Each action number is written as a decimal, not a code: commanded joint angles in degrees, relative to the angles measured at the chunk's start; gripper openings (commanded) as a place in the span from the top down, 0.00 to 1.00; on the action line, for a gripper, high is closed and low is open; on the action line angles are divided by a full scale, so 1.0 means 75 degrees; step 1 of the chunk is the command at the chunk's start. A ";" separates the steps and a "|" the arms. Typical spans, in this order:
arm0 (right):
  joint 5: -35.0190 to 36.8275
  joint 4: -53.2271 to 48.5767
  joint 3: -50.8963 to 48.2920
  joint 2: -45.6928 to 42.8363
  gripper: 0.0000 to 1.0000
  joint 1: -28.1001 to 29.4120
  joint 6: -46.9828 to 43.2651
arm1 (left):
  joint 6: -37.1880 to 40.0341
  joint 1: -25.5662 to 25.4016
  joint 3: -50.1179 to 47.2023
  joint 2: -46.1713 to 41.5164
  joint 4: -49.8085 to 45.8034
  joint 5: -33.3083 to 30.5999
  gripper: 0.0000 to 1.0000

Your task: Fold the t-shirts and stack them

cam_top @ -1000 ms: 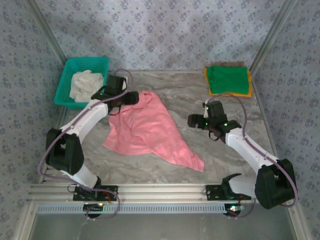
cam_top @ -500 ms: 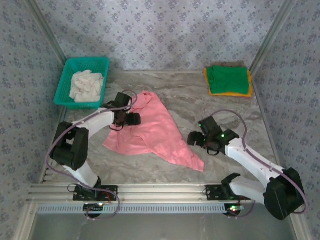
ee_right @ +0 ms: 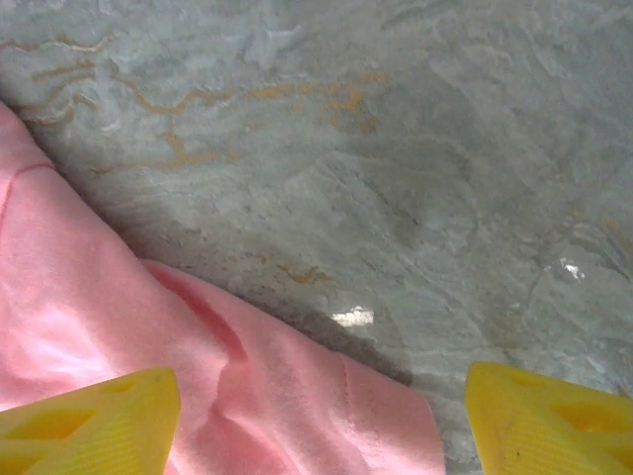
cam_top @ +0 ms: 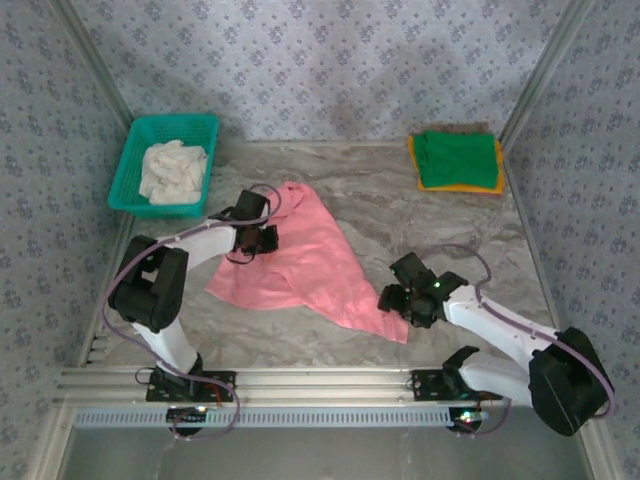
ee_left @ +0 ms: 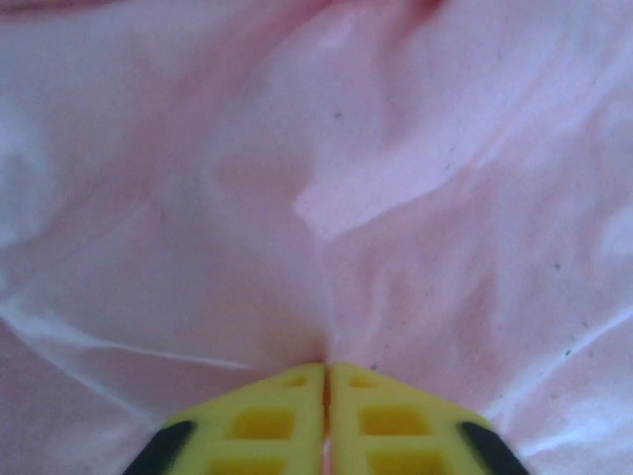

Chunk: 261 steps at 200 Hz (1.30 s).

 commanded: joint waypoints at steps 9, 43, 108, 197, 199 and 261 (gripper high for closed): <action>-0.0115 -0.0692 -0.0206 -0.0432 0.24 0.0101 0.0579 | -0.0169 -0.0027 -0.0117 -0.0373 0.0149 -0.0032 1.00; -0.0626 -0.0735 -0.0553 -0.0619 0.30 0.0246 0.0885 | -0.0255 0.0031 -0.0102 -0.1167 -0.0347 -0.0335 1.00; -0.0775 0.0003 -0.0515 -0.0269 0.89 0.0419 0.0786 | -0.0309 0.0085 0.0002 -0.1606 -0.0484 -0.0402 1.00; -0.1222 -0.1183 0.1798 -0.0720 1.00 -0.2428 -0.1889 | -0.0168 0.0207 0.0338 -0.3020 -0.1366 -0.0819 1.00; -0.1214 -0.1193 0.1877 -0.0724 1.00 -0.2470 -0.1954 | -0.0167 0.0207 0.0344 -0.3050 -0.1381 -0.0824 1.00; -0.1548 -0.1215 0.2824 -0.1041 1.00 -0.3723 -0.2703 | -0.0157 0.0174 0.0731 -0.4229 -0.2035 -0.0925 1.00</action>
